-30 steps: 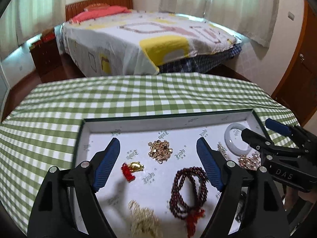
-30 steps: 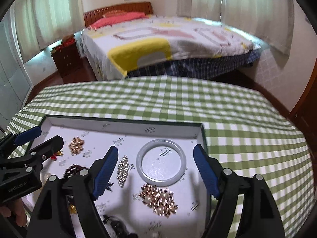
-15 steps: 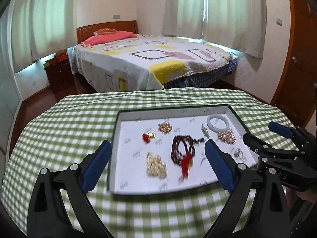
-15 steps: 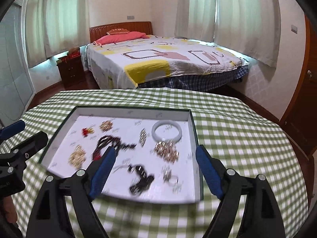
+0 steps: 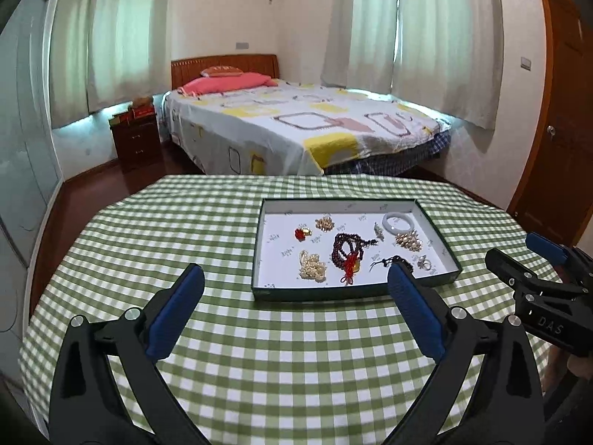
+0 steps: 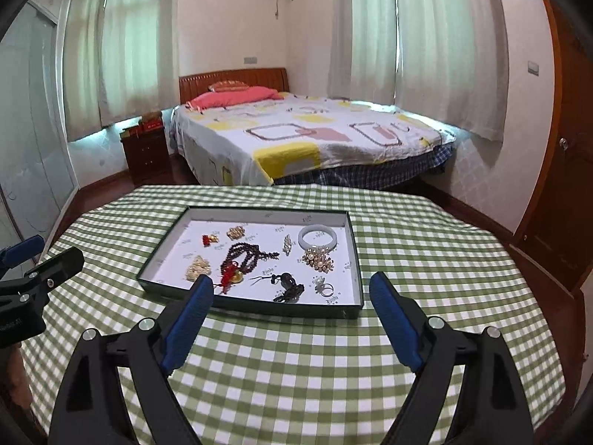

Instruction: Organize jewelry

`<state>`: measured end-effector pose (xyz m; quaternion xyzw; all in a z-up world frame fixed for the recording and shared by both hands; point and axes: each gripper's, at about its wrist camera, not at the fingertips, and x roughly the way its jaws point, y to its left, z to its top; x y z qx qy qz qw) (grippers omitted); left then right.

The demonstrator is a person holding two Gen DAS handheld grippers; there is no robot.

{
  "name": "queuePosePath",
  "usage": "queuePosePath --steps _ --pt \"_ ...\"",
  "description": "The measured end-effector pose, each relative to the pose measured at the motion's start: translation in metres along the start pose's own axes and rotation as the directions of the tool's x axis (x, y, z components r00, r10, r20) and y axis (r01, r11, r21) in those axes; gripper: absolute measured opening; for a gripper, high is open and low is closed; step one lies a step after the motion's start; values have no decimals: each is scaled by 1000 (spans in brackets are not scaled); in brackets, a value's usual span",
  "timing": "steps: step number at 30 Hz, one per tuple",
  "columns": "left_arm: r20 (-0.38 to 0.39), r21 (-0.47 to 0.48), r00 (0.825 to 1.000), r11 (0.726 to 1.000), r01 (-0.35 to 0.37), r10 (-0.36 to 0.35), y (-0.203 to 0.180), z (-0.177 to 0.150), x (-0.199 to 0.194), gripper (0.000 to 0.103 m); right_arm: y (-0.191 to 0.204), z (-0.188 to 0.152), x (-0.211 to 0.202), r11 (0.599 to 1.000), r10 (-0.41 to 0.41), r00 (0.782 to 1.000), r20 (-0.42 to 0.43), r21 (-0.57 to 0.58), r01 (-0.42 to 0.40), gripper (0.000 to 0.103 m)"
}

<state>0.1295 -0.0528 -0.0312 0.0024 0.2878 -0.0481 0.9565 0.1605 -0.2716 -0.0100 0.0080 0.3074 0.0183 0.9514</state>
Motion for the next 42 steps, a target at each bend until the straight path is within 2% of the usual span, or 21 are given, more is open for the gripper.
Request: queuePosePath --steps 10,19,42 --pt "82 -6 996 1000 -19 20 1 2 -68 98 9 1 -61 1000 -6 996 90 -24 9 84" --pt "108 -40 994 999 -8 13 5 3 -100 98 10 1 -91 999 -4 990 139 -33 8 84" --pt "122 -57 992 998 -22 29 15 -1 -111 98 13 -2 -100 999 -3 988 153 -34 8 84"
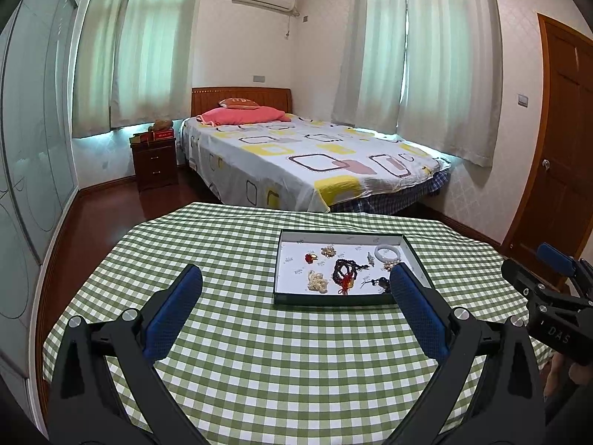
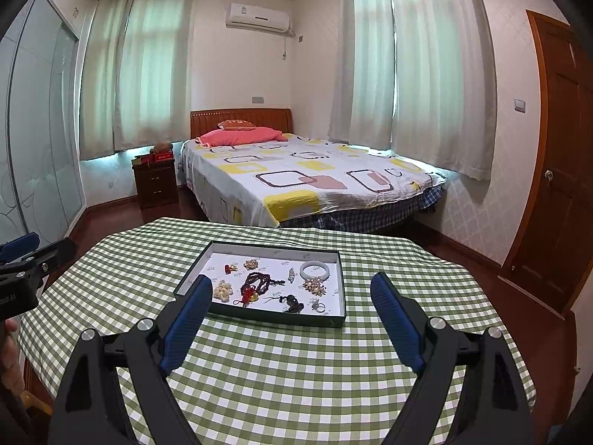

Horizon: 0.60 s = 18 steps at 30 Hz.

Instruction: Organize jewelry

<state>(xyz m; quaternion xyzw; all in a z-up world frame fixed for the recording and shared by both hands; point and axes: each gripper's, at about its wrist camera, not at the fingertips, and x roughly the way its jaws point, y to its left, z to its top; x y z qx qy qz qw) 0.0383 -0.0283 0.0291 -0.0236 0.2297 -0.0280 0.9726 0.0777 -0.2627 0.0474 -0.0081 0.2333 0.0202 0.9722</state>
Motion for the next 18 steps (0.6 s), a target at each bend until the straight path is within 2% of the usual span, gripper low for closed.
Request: queuePosePath --steps 18 --pt "-6 -1 1000 1000 5 -5 1 -3 0 98 1 0 -1 1000 1 1000 -2 -2 -1 84"
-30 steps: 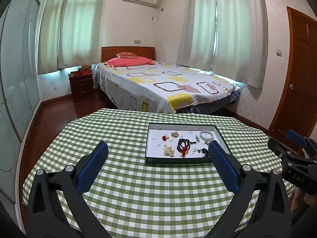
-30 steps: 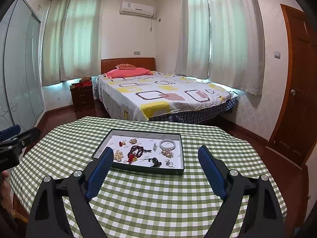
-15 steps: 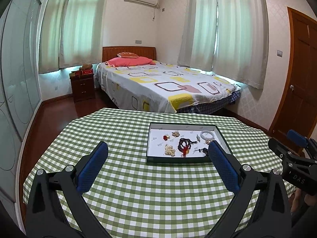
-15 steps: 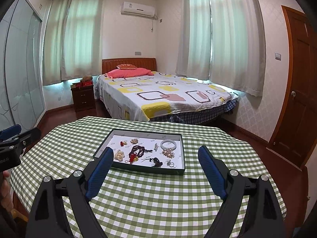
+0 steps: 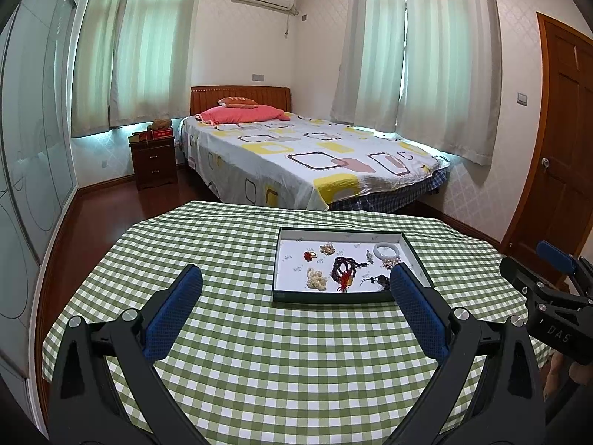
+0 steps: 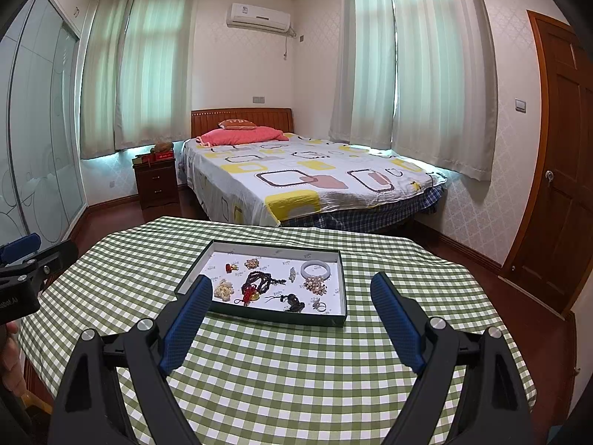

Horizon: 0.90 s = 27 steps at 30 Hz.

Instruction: Organize jewelry

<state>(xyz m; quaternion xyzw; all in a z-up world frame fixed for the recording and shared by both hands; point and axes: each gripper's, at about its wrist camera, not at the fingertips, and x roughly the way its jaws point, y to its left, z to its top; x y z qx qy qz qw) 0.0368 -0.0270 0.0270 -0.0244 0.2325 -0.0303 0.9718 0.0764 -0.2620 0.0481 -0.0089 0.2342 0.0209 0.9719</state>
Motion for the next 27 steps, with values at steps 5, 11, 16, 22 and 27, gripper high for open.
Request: queuePosePath --steps 5,11,16,22,27 --pt "-1 0 1000 1000 -1 1 0 0 0 98 1 1 -2 1000 1 1000 -2 -2 -1 84" --pt "-3 -5 1000 1000 -2 2 1 0 1 98 1 0 -2 1000 1 1000 -3 -1 -1 84" --pt "-6 -4 1000 1000 -2 2 1 0 1 98 1 1 -2 1000 1 1000 -2 -2 -1 84" --pt "-4 -7 1000 1000 -1 1 1 -1 1 98 1 0 -2 1000 1 1000 -5 -2 -1 84" --pt "-2 -8 1000 1000 0 0 1 -2 1 98 1 0 -1 1000 1 1000 -3 -4 -1 84"
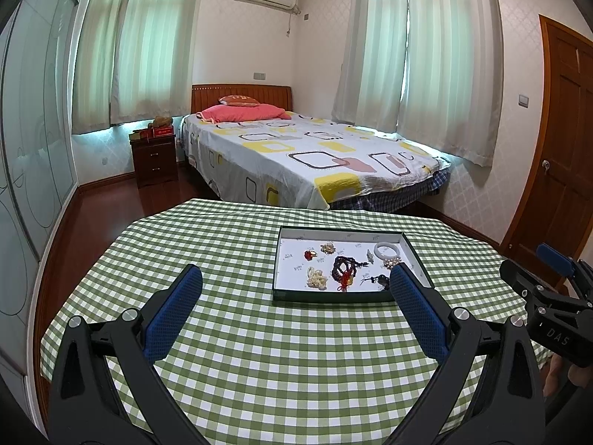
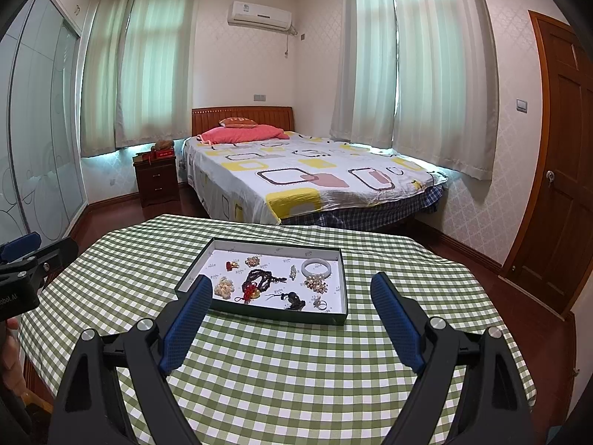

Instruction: Organize jewelry

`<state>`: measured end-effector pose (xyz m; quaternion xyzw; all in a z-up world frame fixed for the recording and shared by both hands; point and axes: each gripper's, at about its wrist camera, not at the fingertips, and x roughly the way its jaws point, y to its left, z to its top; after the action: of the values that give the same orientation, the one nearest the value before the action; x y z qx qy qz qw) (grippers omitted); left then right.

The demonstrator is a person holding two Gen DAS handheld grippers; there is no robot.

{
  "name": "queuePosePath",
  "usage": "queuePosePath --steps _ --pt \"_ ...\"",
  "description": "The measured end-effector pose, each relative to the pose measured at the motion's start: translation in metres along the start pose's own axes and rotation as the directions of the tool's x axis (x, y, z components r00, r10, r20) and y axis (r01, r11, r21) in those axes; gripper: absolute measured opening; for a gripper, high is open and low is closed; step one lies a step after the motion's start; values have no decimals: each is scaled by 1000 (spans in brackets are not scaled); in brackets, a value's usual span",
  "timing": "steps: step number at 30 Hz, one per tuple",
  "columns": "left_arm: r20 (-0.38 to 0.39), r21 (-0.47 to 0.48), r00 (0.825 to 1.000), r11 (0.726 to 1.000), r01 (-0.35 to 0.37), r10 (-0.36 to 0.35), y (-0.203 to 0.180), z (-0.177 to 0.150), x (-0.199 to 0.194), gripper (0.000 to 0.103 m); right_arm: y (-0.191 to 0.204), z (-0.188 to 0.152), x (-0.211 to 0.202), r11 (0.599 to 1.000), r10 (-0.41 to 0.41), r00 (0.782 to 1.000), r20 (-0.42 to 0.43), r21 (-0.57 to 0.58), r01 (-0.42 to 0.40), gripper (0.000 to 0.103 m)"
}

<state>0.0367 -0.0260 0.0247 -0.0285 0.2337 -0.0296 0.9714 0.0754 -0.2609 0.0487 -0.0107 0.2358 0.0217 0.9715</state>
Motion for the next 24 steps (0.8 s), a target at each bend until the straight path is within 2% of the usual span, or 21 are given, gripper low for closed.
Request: queuePosePath --steps 12,20,24 --pt "12 -4 1000 1000 -4 4 -1 2 -3 98 0 0 0 1000 0 1000 0 -2 0 84" --pt "48 -20 999 1000 -23 24 1 2 -5 99 -1 -1 1 1000 0 1000 -5 0 0 84" --pt "32 -4 999 1000 -23 23 2 2 2 99 -3 -3 4 1000 0 1000 -13 1 0 84"
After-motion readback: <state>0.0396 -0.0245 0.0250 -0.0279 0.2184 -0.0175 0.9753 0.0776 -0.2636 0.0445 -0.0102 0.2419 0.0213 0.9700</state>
